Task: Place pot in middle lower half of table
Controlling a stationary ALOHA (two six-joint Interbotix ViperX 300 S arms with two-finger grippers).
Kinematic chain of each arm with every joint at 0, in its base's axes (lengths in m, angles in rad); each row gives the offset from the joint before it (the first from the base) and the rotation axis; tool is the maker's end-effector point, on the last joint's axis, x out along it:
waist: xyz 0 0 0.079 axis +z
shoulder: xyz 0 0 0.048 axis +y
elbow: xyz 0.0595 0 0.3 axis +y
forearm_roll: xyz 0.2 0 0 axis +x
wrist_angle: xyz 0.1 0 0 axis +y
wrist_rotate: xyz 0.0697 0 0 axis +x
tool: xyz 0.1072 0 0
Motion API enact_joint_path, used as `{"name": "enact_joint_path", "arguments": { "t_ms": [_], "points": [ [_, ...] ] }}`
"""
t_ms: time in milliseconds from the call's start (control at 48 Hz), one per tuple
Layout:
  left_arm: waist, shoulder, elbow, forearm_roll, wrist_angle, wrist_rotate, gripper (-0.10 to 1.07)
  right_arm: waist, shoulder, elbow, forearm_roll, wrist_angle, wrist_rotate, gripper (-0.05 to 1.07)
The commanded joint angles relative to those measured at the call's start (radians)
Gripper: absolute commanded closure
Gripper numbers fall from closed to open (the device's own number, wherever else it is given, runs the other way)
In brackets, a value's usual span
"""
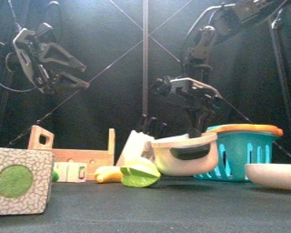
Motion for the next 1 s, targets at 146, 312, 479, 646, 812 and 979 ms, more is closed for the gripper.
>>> {"name": "enact_joint_path", "arguments": {
  "t_ms": [146,312,479,646,812,979],
  "points": [
    [0.005,-0.015,0.014,-0.003,0.006,0.002,0.08,-0.009,-0.046,-0.063,-0.003,0.055,-0.038,0.7],
    [0.002,-0.051,0.04,-0.005,0.006,0.0,0.08,-0.015,-0.054,-0.052,0.028,0.055,-0.074,0.7],
    [-0.002,-0.069,0.044,-0.009,0.008,0.0,0.08,-0.005,-0.054,-0.035,0.043,0.043,-0.072,0.7],
    [-0.003,-0.069,0.043,-0.014,0.008,0.0,0.08,0.029,-0.055,-0.031,0.078,0.032,-0.072,0.7],
    [-0.003,-0.069,0.04,-0.014,0.008,0.0,0.08,0.048,-0.063,-0.034,0.086,0.032,-0.067,0.7],
    [-0.002,-0.069,0.037,-0.015,0.008,0.0,0.08,0.051,-0.066,-0.038,0.091,0.031,-0.067,0.7]
  ]
}}
